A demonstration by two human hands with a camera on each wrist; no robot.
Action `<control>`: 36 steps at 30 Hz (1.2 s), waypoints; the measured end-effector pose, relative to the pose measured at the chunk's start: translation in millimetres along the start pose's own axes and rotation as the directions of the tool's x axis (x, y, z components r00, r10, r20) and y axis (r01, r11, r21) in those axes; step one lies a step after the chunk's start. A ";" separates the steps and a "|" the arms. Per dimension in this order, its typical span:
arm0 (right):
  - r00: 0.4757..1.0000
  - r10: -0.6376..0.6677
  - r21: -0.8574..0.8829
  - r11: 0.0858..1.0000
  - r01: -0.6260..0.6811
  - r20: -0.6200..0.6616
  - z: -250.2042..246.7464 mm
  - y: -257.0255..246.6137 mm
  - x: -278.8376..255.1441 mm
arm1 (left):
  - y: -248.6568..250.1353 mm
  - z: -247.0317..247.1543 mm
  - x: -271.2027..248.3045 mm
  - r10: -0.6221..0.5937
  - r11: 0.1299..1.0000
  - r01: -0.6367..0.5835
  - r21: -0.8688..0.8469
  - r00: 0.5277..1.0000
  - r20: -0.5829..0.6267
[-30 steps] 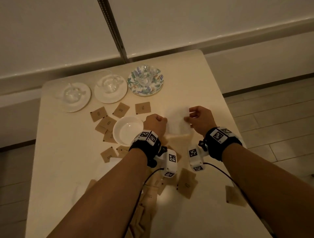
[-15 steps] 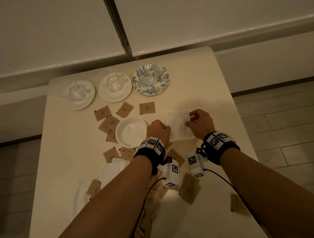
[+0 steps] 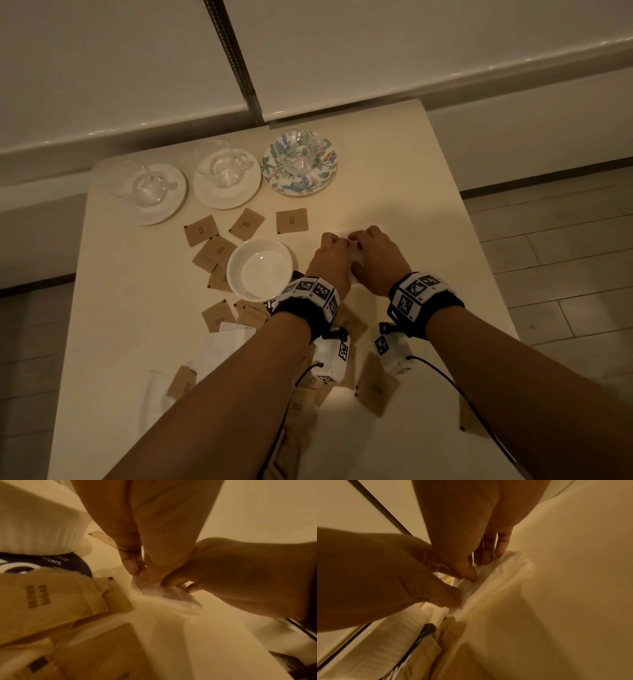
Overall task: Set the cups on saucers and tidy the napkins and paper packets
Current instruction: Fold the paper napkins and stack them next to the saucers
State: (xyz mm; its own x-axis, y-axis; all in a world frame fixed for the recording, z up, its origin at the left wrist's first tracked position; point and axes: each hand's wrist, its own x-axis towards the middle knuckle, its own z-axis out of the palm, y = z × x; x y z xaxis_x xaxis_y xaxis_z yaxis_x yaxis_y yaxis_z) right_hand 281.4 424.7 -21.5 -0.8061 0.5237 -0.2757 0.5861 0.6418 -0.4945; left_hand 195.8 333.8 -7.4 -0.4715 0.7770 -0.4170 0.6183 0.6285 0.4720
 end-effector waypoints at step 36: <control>0.978 0.001 0.290 0.955 -0.062 0.207 110.3 -174.5 -115.6 | -198.1 -19.5 -177.7 -0.414 0.900 0.390 -0.195 0.904 -0.107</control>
State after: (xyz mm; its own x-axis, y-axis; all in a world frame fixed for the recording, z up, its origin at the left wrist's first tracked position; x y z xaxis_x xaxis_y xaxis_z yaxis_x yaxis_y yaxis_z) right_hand 263.3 190.3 5.8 -0.8053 0.3969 -0.4404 0.5859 0.4185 -0.6940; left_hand 144.8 71.9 -11.7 -0.7498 0.4456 -0.4891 0.2502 0.8753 0.4138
